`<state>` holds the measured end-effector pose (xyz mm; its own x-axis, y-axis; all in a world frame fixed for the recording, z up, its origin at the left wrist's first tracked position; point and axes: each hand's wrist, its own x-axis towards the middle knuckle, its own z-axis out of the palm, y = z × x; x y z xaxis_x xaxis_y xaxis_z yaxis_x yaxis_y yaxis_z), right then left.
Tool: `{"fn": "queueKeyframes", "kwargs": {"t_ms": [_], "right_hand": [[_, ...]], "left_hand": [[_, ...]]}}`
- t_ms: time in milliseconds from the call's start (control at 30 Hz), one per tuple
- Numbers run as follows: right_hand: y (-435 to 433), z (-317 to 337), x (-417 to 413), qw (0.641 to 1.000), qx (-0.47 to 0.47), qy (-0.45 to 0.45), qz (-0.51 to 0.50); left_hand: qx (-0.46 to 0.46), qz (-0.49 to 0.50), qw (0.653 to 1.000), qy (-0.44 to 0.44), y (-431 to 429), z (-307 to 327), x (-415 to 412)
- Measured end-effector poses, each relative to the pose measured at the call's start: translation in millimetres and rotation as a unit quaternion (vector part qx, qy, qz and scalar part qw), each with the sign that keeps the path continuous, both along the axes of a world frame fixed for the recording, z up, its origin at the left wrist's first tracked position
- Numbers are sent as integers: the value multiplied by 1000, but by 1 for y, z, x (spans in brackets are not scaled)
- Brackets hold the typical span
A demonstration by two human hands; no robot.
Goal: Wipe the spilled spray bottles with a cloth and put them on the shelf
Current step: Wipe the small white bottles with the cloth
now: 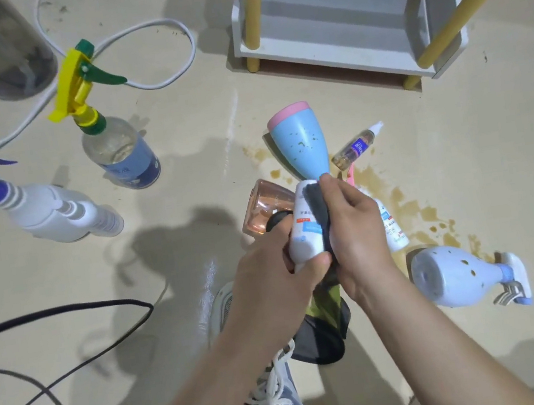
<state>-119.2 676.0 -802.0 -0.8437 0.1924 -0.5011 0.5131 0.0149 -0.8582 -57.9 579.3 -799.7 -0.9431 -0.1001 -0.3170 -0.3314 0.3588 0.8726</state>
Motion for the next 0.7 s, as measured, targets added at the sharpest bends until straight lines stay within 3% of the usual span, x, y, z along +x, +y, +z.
{"fn": "queueKeyframes", "kwargs": {"t_ms": [67, 133, 233, 367, 533, 600, 700], "right_hand": [[1, 1, 2, 999, -2, -17, 41], [8, -1, 6, 997, -40, -44, 57], [15, 0, 9, 987, -90, -63, 121], [18, 3, 11, 975, -125, -73, 168], [21, 3, 17, 962, 52, 13, 267], [26, 1, 17, 968, 87, 60, 228], [25, -2, 12, 992, 40, 77, 95]], "left_hand": [[32, -6, 999, -7, -9, 2, -8], [134, 0, 989, -54, -19, 6, -15], [285, 14, 946, -155, -28, 10, -24], [335, -27, 924, -183, -39, 11, -34], [301, 148, 933, -132, -39, 5, -42], [306, 213, 920, -119, -41, 4, -40], [353, 289, 884, -96, -43, 6, -34]]}}
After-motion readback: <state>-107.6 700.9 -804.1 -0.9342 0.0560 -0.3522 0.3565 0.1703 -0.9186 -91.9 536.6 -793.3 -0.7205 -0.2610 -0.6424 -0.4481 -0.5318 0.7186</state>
